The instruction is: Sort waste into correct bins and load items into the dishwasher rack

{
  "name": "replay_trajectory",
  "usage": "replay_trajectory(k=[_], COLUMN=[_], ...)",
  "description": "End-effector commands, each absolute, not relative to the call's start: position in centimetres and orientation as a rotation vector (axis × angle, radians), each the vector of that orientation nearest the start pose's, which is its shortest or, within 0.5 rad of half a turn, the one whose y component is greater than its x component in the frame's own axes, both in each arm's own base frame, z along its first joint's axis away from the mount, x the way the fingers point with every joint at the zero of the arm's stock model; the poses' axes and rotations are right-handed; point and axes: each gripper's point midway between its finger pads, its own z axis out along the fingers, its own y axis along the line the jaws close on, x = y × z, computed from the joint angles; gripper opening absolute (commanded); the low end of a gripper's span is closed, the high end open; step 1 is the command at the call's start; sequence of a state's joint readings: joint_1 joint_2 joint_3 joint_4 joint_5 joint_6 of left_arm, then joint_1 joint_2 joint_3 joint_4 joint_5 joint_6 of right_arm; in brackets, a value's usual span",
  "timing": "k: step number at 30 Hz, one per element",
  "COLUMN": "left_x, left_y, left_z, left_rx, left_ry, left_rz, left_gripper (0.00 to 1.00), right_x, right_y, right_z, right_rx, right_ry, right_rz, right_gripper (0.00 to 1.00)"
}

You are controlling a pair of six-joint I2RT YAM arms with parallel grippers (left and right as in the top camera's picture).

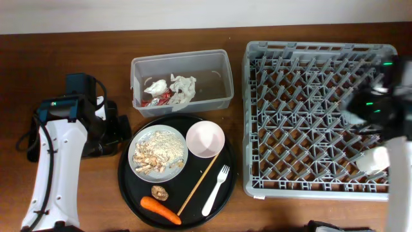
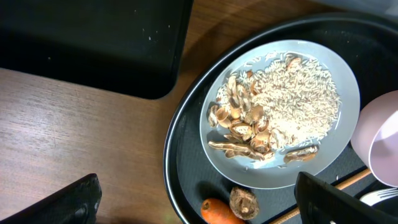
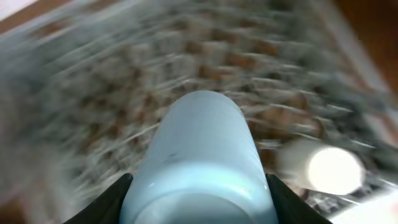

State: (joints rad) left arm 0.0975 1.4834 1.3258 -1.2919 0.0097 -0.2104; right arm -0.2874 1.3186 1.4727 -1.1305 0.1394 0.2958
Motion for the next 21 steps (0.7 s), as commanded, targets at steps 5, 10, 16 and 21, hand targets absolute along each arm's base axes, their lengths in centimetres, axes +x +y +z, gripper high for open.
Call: replay_trajectory(k=[5, 10, 16, 21], left_x=[27.6, 27.6, 27.6, 27.6], left_y=[2.6, 2.6, 2.6, 2.6], left_z=[15.2, 15.2, 15.2, 15.2], left_rx=[-0.475, -0.475, -0.475, -0.475], left_ry=[2.992, 2.992, 2.992, 2.992], left_rz=[-0.020, -0.020, -0.020, -0.020], left_gripper=[0.99, 0.99, 0.99, 0.99], right_x=[28.9, 28.2, 28.4, 28.8], right_y=[-24.1, -27.2, -27.9, -27.3], right_z=[19.9, 15.5, 13.5, 12.6], right_rx=[1.249, 1.388, 1.413, 1.413], right_ry=[2.388, 2.425, 2.459, 2.483], right_rz=[-0.245, -0.244, -0.262, -0.195], right_gripper=[0.49, 0.49, 0.49, 0.80])
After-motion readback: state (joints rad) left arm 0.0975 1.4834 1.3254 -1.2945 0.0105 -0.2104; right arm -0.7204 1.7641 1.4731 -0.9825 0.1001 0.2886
